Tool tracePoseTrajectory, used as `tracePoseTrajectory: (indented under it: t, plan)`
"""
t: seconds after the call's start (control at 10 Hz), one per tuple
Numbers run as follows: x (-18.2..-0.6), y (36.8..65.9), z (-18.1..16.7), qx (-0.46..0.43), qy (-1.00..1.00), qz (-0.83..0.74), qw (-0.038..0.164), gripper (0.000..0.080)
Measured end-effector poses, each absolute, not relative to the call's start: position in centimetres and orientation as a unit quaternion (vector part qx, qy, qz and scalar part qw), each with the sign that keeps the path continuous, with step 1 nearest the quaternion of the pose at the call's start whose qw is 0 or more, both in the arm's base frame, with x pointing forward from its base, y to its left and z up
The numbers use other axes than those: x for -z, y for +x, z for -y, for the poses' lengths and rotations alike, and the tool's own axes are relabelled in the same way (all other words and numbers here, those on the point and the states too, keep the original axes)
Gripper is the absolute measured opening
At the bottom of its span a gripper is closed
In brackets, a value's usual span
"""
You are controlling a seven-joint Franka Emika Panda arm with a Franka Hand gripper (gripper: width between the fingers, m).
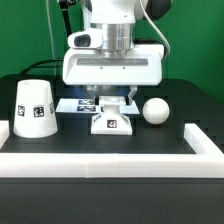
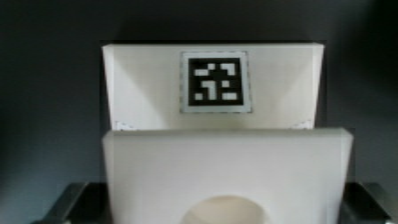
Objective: Assemble lamp
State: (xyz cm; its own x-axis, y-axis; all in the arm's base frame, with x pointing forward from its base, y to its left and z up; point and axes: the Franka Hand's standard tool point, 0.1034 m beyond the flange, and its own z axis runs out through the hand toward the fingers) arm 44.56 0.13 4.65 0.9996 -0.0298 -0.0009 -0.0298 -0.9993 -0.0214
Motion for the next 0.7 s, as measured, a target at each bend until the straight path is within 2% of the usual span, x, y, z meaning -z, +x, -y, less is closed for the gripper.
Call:
tracePoseTrajectory:
  t: [0.5,0.7]
  plan:
    - [-4.6,44.6,-0.1,0.0,-1.0,-0.015,0.011,0.0533]
    - [-4.6,46.0,-0.4,0.007,-1.0,0.004,0.012,0.0533]
